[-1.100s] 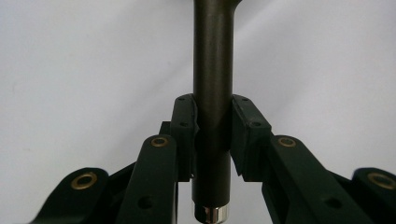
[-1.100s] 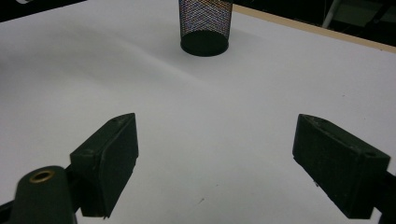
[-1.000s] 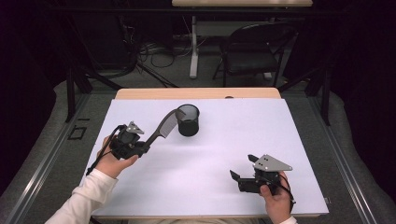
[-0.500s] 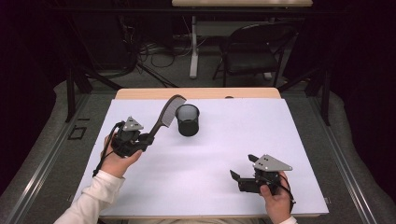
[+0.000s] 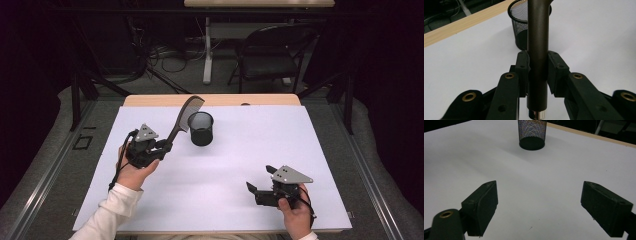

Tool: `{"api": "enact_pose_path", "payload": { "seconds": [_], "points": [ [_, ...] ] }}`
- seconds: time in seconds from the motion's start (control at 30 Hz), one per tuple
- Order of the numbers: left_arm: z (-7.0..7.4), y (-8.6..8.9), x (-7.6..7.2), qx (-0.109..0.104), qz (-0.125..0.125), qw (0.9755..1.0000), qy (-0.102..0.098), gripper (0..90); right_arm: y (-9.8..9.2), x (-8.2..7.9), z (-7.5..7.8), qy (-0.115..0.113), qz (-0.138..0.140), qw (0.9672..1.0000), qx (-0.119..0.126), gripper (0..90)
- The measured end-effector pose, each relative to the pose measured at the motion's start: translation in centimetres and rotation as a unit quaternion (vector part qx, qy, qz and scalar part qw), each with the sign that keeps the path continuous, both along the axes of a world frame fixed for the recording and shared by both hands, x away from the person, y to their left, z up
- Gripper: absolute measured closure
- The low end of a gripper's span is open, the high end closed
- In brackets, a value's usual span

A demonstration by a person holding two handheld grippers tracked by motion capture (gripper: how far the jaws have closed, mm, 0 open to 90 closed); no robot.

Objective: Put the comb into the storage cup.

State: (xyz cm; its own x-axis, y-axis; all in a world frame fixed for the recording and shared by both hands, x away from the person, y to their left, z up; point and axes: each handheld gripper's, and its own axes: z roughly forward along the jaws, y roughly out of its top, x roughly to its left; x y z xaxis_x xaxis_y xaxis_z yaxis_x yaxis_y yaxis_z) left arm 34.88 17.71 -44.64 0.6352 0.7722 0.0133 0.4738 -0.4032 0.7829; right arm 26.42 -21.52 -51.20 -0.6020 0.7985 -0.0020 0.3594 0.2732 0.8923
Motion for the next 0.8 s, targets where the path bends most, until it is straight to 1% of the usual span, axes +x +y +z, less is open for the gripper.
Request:
{"api": "enact_pose_path", "payload": {
  "seconds": [0.13, 0.2, 0.33, 0.4, 0.5, 0.6, 0.7, 0.8],
  "points": [
    [-0.2, -0.8, 0.1, -0.011, -0.005, 0.9999, -0.005, 72.6, 0.0, 0.1, -0.1, 0.001, 0.0, 1.0, 0.0, 14.0],
    [-0.1, -0.9, 0.1, -0.011, -0.005, 0.9999, -0.007, 72.6, 0.0, 0.1, -0.1, 0.001, 0.0, 1.0, 0.0, 14.0],
    [-0.2, -1.3, 0.3, -0.026, -0.004, 0.9996, -0.01, 72.6, 0.0, 0.1, -0.2, 0.003, 0.0, 1.0, 0.0, 14.0],
    [-0.3, -1.6, 0.4, -0.027, -0.005, 0.9996, -0.012, 72.6, 0.1, 0.2, -0.2, 0.004, 0.001, 1.0, 0.001, 14.0],
    [-0.4, -2.1, 0.4, -0.023, -0.007, 0.9996, -0.017, 72.6, 0.1, 0.2, -0.2, 0.004, 0.002, 1.0, 0.001, 14.0],
    [-0.5, -2.4, 0.3, -0.027, -0.008, 0.9994, -0.02, 72.6, 0.1, 0.2, -0.2, 0.004, 0.0, 1.0, 0.002, 13.9],
    [-0.5, -2.7, 0.2, -0.036, -0.009, 0.999, -0.023, 72.6, 0.0, 0.2, -0.2, 0.004, -0.001, 1.0, 0.002, 13.8],
    [-0.4, -2.8, 0.1, -0.047, -0.016, 0.9984, -0.027, 72.6, 0.1, 0.2, -0.2, 0.002, -0.002, 1.0, 0.002, 13.4]
  ]
}}
